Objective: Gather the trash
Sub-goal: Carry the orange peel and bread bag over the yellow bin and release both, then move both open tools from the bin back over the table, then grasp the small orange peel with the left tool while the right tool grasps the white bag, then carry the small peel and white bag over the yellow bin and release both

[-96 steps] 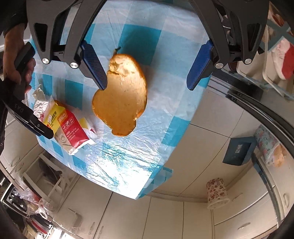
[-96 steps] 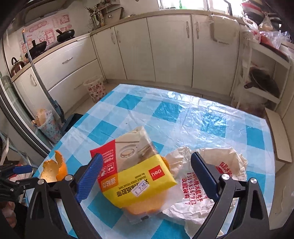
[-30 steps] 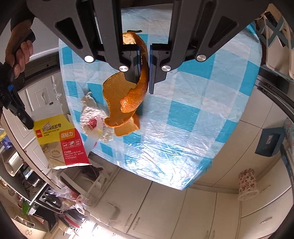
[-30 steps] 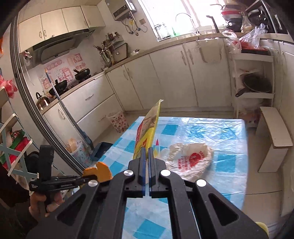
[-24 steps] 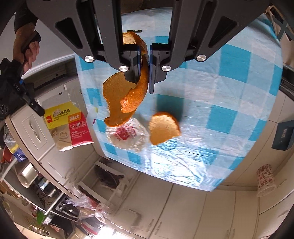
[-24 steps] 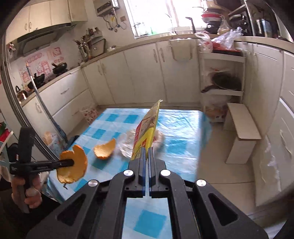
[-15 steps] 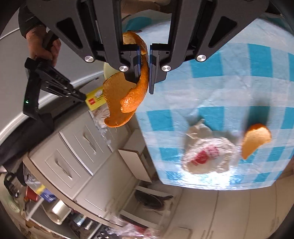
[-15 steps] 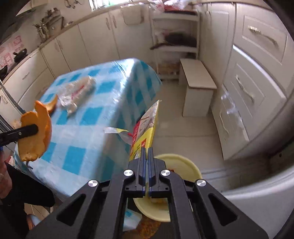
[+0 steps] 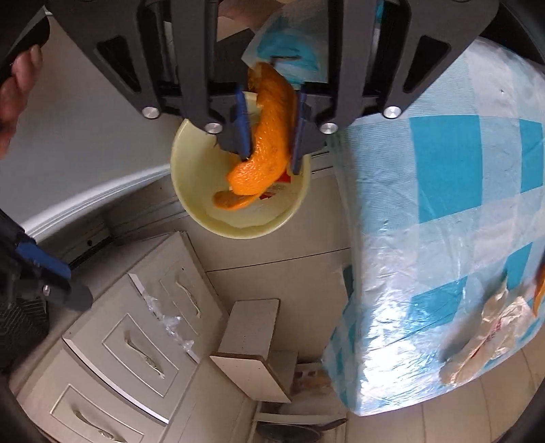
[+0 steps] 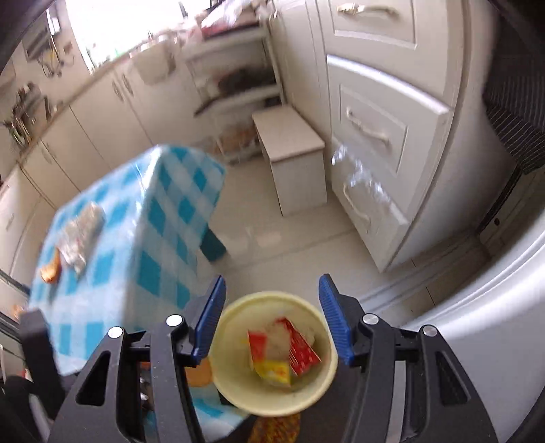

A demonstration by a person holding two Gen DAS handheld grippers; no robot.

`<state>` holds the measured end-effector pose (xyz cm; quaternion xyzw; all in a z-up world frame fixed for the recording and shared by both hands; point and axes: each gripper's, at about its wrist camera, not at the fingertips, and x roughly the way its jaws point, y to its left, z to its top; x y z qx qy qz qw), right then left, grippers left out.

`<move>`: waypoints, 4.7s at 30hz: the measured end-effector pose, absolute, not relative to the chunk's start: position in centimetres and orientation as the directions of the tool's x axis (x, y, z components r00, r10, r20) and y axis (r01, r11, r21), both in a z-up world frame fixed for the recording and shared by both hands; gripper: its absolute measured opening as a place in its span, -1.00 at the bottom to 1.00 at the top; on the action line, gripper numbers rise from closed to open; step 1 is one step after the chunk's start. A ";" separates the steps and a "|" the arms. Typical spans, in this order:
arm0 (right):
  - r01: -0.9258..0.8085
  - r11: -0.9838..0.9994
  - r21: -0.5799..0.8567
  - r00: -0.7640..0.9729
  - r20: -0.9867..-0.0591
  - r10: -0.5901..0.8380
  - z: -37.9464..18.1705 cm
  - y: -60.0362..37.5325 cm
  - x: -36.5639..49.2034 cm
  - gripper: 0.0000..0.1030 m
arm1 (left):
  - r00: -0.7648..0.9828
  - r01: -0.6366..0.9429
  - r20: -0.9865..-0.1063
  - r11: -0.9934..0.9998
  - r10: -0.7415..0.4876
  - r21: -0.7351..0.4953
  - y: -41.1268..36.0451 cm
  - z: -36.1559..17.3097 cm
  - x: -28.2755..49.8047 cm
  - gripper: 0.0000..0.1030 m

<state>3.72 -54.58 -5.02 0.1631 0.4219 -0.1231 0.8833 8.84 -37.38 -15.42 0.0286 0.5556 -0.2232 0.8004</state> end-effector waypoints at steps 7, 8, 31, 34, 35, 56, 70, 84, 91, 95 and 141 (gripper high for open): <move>0.310 0.918 0.246 0.735 -0.675 -0.068 -1.4 -54.2 3.2 0.27 | 0.318 0.416 -0.876 0.883 -0.363 -0.215 -37.3 -12.5 7.3 -0.07; 0.306 0.918 0.253 0.748 -0.661 -0.067 -1.0 -54.2 3.1 0.28 | 0.321 0.415 -0.871 0.882 -0.372 -0.224 -36.8 -12.0 7.0 -0.06; 0.213 0.946 0.242 0.757 -0.653 -0.003 -0.1 -49.5 5.0 0.46 | 0.365 0.343 -0.835 0.894 -0.411 -0.290 -29.8 -8.0 5.9 0.13; 0.210 0.948 0.240 0.752 -0.659 0.000 -0.2 -49.3 5.2 0.46 | 0.363 0.340 -0.837 0.894 -0.410 -0.291 -29.3 -8.2 6.1 0.13; 0.209 0.948 0.240 0.751 -0.660 0.002 -0.2 -49.2 5.3 0.46 | 0.364 0.340 -0.837 0.895 -0.409 -0.289 -29.1 -8.2 6.1 0.14; 0.017 0.955 0.295 0.668 -0.715 0.209 -3.9 -39.2 13.1 0.62 | 0.473 -0.136 -0.857 0.944 -0.204 -0.299 -4.9 -9.8 14.9 0.20; 0.019 0.915 0.402 0.625 -0.719 0.303 -6.0 -33.5 19.5 0.62 | 0.467 -0.193 -0.871 0.943 -0.154 -0.271 -2.5 -11.9 24.2 0.27; 0.051 0.923 0.382 0.572 -0.769 0.286 -9.4 -32.1 25.0 0.62 | 0.464 -0.187 -0.880 0.959 -0.105 -0.212 -2.4 -13.1 28.7 0.27; -0.012 0.920 0.392 0.541 -0.771 0.335 -10.0 -29.7 26.3 -0.50 | 0.487 -0.108 -0.868 0.979 -0.099 -0.173 -4.1 -13.2 29.0 -0.76; -0.060 0.925 0.375 0.560 -0.755 0.342 -8.9 -29.0 25.5 -0.68 | 0.507 -0.087 -0.851 0.974 -0.138 -0.210 -3.9 -12.5 28.3 -0.88; 0.373 0.926 -0.052 0.424 -0.878 -0.220 -9.3 -53.8 6.1 0.26 | 0.393 0.468 -0.847 0.871 -0.358 -0.150 -35.9 -11.9 7.2 -0.88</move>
